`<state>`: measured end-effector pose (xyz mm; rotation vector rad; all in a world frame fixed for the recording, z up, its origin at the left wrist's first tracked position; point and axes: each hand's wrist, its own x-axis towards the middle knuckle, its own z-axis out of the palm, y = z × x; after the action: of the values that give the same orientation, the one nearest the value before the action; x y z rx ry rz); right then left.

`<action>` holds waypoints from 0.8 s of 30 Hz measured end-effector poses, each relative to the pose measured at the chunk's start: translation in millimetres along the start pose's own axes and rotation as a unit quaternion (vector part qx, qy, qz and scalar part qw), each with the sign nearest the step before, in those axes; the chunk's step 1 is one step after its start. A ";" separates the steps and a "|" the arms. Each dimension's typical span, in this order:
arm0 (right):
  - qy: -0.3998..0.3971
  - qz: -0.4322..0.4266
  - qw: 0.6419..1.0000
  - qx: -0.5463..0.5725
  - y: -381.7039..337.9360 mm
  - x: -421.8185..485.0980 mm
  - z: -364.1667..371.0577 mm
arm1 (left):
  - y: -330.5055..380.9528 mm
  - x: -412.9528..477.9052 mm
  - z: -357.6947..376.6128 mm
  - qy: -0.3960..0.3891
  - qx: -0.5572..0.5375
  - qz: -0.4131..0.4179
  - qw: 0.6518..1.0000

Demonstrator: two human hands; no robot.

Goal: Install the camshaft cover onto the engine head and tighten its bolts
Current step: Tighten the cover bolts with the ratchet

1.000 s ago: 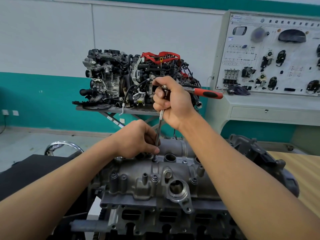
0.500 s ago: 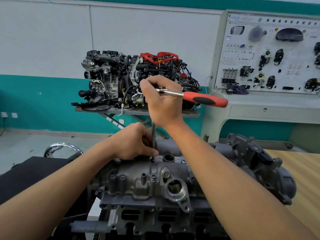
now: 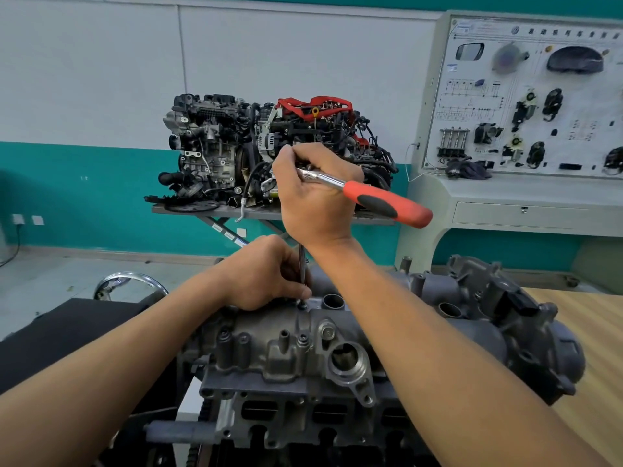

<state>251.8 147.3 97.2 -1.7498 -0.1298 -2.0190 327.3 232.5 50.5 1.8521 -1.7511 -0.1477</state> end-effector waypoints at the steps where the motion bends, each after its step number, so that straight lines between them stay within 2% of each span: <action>1: -0.025 0.013 1.000 0.007 -1.6 1.5 -1.4 | 0.3 -0.3 0.0 0.004 0.000 0.001 1.000; 4: -0.098 0.119 0.983 0.095 -11.5 20.2 -5.4 | 4.6 -2.3 -4.7 0.048 -0.028 0.002 0.998; 7: -0.102 0.274 0.919 0.267 -20.5 50.6 -4.2 | 5.5 -8.2 -29.0 0.099 -0.079 0.008 0.992; 11: -0.191 0.372 0.846 0.330 -16.8 50.8 10.4 | -9.1 -24.3 -61.1 0.049 -0.031 -0.038 0.998; 13: -0.222 0.409 0.822 0.327 -12.2 33.1 21.4 | -18.5 -31.5 -57.5 0.027 0.008 -0.075 0.997; 18: -0.227 0.433 0.816 0.309 -3.3 14.0 36.6 | -29.6 -36.6 -43.6 0.053 0.004 -0.111 0.992; 24: -0.238 0.421 0.818 0.312 0.5 10.9 42.1 | -26.6 -29.7 -43.7 0.033 0.045 -0.136 0.989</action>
<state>289.5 159.1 115.3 -1.4401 -0.1217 -0.7545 366.7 274.1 64.9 2.1308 -1.4770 -0.1110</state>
